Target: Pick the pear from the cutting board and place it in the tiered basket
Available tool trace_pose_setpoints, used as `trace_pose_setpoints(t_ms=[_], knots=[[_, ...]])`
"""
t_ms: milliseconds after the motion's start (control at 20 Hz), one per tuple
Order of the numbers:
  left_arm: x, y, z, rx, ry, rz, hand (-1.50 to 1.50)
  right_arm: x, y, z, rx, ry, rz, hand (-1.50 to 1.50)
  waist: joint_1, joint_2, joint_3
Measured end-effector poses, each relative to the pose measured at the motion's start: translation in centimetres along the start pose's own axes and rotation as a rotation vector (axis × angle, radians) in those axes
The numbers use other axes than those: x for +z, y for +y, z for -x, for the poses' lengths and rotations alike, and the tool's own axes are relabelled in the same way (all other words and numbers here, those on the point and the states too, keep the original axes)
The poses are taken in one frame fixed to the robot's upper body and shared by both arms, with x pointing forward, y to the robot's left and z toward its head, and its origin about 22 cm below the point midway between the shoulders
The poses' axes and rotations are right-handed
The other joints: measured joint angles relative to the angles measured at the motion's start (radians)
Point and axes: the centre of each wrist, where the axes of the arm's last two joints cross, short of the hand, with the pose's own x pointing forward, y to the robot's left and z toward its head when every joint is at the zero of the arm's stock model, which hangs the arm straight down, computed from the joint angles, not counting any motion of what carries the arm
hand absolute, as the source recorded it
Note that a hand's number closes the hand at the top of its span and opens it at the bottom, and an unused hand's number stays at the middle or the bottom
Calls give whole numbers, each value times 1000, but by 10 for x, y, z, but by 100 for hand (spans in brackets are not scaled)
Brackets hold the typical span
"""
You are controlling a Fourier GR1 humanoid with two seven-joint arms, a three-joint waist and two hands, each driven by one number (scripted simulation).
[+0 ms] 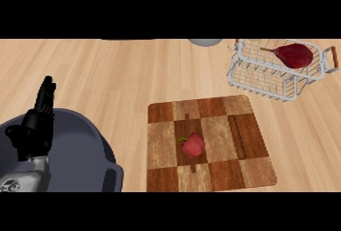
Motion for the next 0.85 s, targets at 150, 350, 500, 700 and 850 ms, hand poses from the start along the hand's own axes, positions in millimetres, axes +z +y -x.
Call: trace_pose_setpoints(t_ms=[150,350,500,700,850], knots=[[3,4,1,0,16,-13,0,-6,-33,-1,-26,25,90,-150,-15,-4,0],[8,9,4,-5,22,-37,0,-9,-85,4,-52,61,161,-150,-38,-7,0],[11,17,6,-6,26,-50,0,-5,-126,13,-63,80,178,-150,-55,-10,-1],[16,22,7,-9,31,-68,0,5,-174,26,-59,92,165,-150,-74,-12,-1],[18,24,7,-9,36,-74,0,14,-204,34,-65,89,141,-150,-84,-12,-1]])
